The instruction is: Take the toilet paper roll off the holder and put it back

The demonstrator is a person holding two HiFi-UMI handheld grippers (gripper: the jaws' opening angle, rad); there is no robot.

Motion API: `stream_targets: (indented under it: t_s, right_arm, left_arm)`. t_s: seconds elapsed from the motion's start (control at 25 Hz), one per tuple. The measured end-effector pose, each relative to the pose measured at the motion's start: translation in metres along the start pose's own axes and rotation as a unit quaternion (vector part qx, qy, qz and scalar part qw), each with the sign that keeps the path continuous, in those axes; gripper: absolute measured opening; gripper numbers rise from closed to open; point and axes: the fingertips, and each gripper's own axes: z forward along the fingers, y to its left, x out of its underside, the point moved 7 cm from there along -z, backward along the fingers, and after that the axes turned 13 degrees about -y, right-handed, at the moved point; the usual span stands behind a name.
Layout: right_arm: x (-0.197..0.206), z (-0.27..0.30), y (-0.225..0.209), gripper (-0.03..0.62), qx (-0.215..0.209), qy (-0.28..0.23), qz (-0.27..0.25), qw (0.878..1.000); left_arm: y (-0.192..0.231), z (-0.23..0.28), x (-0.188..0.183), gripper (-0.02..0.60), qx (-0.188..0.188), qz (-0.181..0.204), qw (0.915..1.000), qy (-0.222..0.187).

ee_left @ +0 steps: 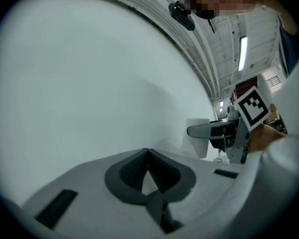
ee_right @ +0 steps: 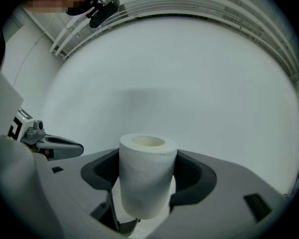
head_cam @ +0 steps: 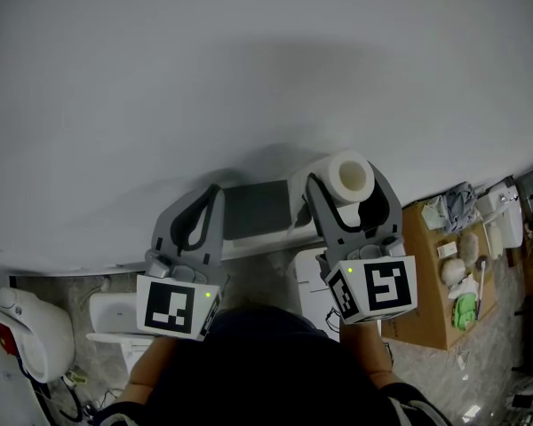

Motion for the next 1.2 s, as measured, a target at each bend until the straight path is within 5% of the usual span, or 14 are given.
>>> stream_targets:
  t_s: [1.2]
  right_arm:
    - [-0.003, 0.031, 0.058, 0.319, -0.095, -0.021, 0.029, 0.995]
  left_arm:
    - [0.032, -0.037, -0.004, 0.002, -0.067, 0.016, 0.9975, 0.010]
